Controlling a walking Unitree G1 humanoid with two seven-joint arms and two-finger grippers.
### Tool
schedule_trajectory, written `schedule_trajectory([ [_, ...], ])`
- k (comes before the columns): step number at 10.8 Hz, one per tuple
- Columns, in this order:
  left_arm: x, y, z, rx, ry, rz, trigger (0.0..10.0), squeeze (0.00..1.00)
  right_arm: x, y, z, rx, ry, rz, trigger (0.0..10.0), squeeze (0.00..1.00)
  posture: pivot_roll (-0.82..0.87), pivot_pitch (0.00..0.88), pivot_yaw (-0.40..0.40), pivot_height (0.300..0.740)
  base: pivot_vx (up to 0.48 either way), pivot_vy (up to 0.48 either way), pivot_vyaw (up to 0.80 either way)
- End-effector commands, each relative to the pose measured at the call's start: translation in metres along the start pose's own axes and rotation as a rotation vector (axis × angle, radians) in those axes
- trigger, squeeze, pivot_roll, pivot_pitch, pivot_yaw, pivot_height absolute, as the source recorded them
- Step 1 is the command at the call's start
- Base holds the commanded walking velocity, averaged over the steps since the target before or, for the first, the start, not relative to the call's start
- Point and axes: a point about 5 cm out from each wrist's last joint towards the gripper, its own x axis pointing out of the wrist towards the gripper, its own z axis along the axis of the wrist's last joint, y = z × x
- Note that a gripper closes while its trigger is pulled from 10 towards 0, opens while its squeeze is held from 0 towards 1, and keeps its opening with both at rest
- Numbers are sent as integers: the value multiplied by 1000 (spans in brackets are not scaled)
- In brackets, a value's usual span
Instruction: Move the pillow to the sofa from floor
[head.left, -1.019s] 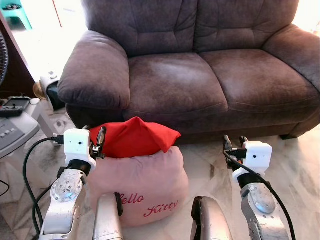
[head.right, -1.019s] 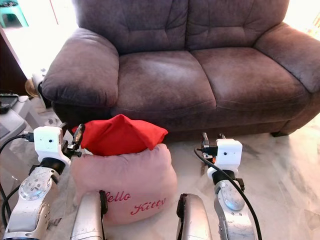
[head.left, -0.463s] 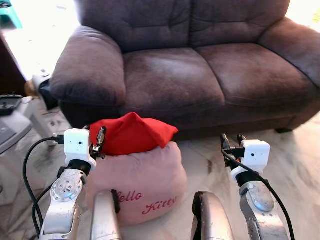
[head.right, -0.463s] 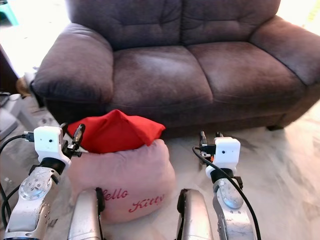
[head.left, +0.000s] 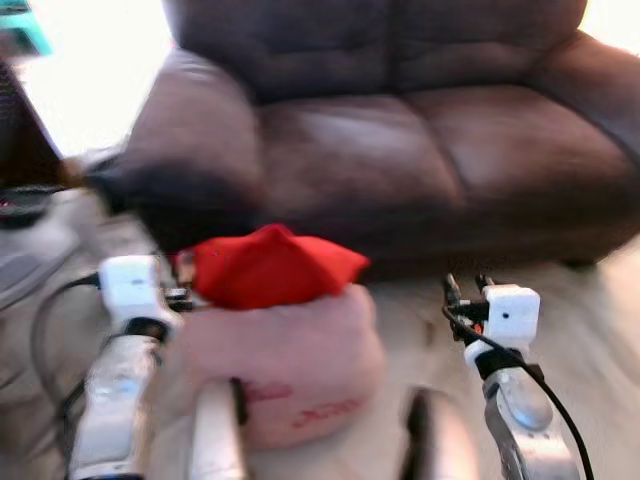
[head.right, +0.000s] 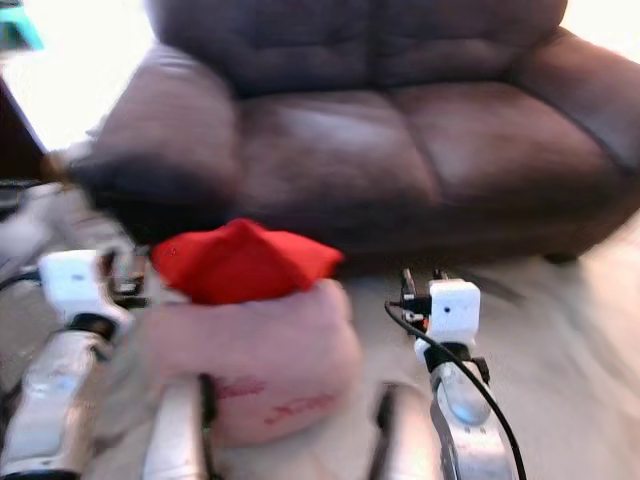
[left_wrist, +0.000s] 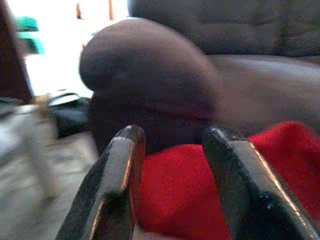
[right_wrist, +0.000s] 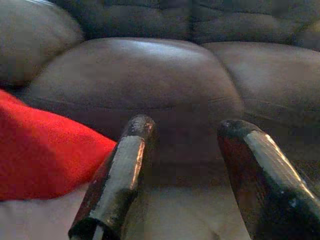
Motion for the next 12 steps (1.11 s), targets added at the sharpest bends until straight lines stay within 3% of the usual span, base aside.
schedule_trajectory([
  [1,1,6,-2,-18,14,26,10000,0,1,0,2,1,-8,5,10000,0,28,2,-38,471,0,0,800],
  [2,1,7,-2,-12,17,25,10000,0,1,0,2,3,-7,5,10000,0,28,2,-38,471,0,0,800],
  [5,6,-5,7,-4,-13,-37,10000,0,2,-2,0,20,0,-14,10000,0,30,0,-37,471,0,0,0],
  [7,5,-4,4,-1,-4,-39,10000,0,1,-5,-3,7,12,-30,10000,0,29,0,-36,471,0,0,0],
  [9,5,-9,6,25,-8,-71,10000,0,1,-4,-1,-13,1,-20,10000,0,29,0,-36,471,0,0,678],
  [12,6,-10,6,43,-9,-77,10000,0,0,-7,-8,26,29,-49,10000,0,30,0,-35,471,0,0,169],
])
